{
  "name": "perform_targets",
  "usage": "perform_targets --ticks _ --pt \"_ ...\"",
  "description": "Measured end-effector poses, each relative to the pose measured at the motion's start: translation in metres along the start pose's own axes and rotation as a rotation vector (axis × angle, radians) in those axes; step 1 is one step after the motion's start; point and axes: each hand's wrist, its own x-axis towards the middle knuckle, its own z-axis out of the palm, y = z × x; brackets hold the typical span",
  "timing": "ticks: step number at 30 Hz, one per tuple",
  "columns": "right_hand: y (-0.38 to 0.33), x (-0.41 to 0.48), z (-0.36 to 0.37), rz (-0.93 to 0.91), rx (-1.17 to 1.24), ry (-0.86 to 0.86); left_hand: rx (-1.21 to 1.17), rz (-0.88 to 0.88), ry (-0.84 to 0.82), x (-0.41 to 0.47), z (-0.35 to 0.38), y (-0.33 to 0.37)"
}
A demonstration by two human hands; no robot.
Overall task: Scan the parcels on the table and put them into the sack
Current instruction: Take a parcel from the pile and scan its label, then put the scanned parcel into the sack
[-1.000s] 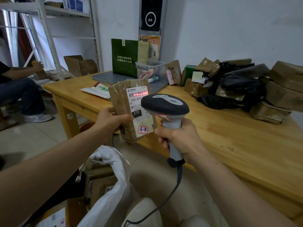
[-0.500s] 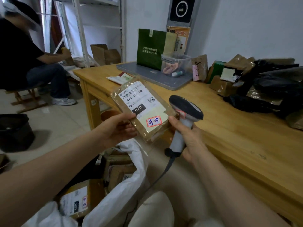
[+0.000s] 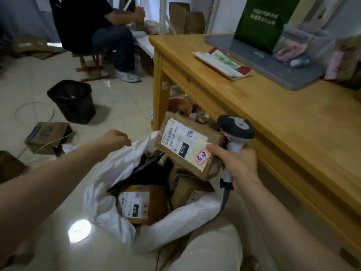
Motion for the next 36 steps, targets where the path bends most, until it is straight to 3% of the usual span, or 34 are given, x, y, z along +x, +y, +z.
perform_targets --ticks 2,4,11,14,17,22,25,30,33,36 --pt "0.007 0.006 0.01 -0.043 -0.129 -0.044 0.289 -0.048 0.035 0.03 0.008 -0.033" --pt "0.011 0.011 0.018 -0.104 -0.198 -0.104 0.432 -0.074 0.013 0.051 0.018 -0.057" --pt "0.026 0.025 0.037 -0.172 -0.427 -0.226 0.437 -0.339 -0.09 0.099 0.042 -0.135" --pt "0.033 0.032 0.045 -0.155 -0.556 -0.234 0.5 -0.286 -0.023 0.11 0.035 -0.152" --pt "0.037 0.038 0.063 -0.181 -0.641 -0.275 0.42 -0.223 0.072 0.108 0.012 -0.128" --pt "0.047 0.047 0.118 -0.287 -0.755 -0.356 0.078 -0.182 0.236 0.097 -0.045 -0.078" --pt "0.055 0.049 0.156 -0.349 -0.803 -0.414 -0.107 -0.117 0.243 0.084 -0.071 -0.061" --pt "0.078 0.045 0.203 -0.575 -0.995 -0.474 -0.198 -0.1 0.209 0.06 -0.079 -0.062" --pt "0.091 0.045 0.216 -0.472 -1.207 -0.608 -0.22 -0.125 0.237 0.055 -0.075 -0.065" --pt "0.1 0.044 0.212 -0.332 -1.217 -0.702 -0.209 -0.134 0.221 0.054 -0.068 -0.064"
